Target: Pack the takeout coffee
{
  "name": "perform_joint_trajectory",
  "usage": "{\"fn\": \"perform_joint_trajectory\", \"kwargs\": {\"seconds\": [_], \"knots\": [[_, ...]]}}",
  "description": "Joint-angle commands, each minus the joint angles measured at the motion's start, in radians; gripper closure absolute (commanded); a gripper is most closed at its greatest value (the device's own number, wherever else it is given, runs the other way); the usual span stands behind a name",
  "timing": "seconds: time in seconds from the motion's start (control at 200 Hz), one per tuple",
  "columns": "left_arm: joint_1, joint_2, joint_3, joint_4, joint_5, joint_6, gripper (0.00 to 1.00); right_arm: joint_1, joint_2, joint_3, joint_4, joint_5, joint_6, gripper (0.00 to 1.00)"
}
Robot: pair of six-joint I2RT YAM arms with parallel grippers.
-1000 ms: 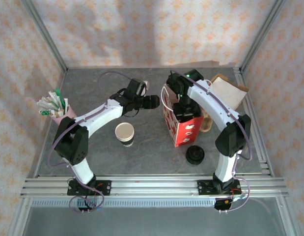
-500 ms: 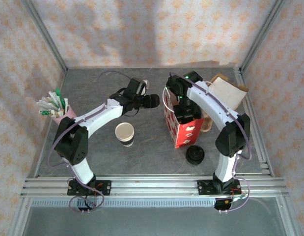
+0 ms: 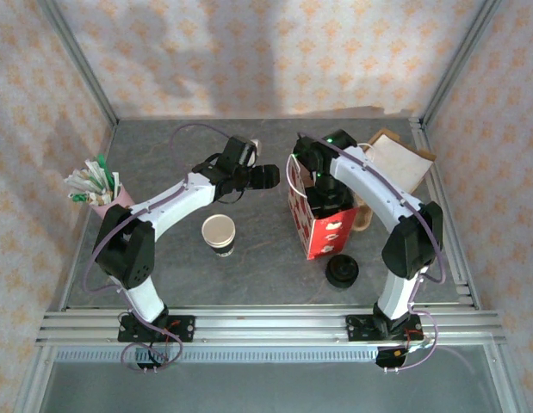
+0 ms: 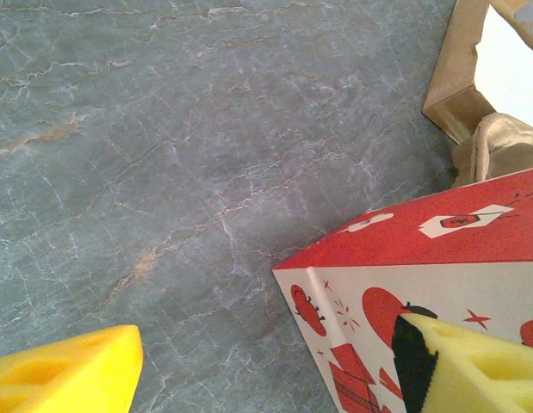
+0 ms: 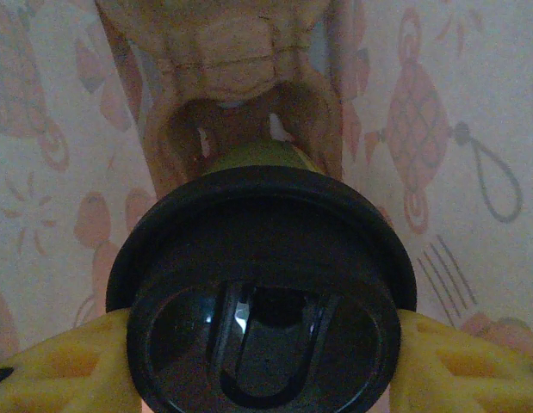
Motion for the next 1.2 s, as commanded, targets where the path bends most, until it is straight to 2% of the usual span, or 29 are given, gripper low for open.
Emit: {"fn": "perform_joint_trajectory", "kwargs": {"seconds": [0.0,0.56,1.196], "knots": [[-0.003,0.006,0.026,-0.022,-0.034,0.004,0.22,-0.008,-0.028,-0.012,0.011,0.017,-0.014,0.46],[-0.003,0.011,0.040,-0.036,-0.040,0.013,0.22,-0.008,-0.064,-0.005,0.032,0.020,-0.016,0.46],[-0.014,0.022,0.056,-0.048,-0.052,0.013,0.22,-0.008,-0.114,-0.071,0.106,0.010,-0.024,0.46]]}}
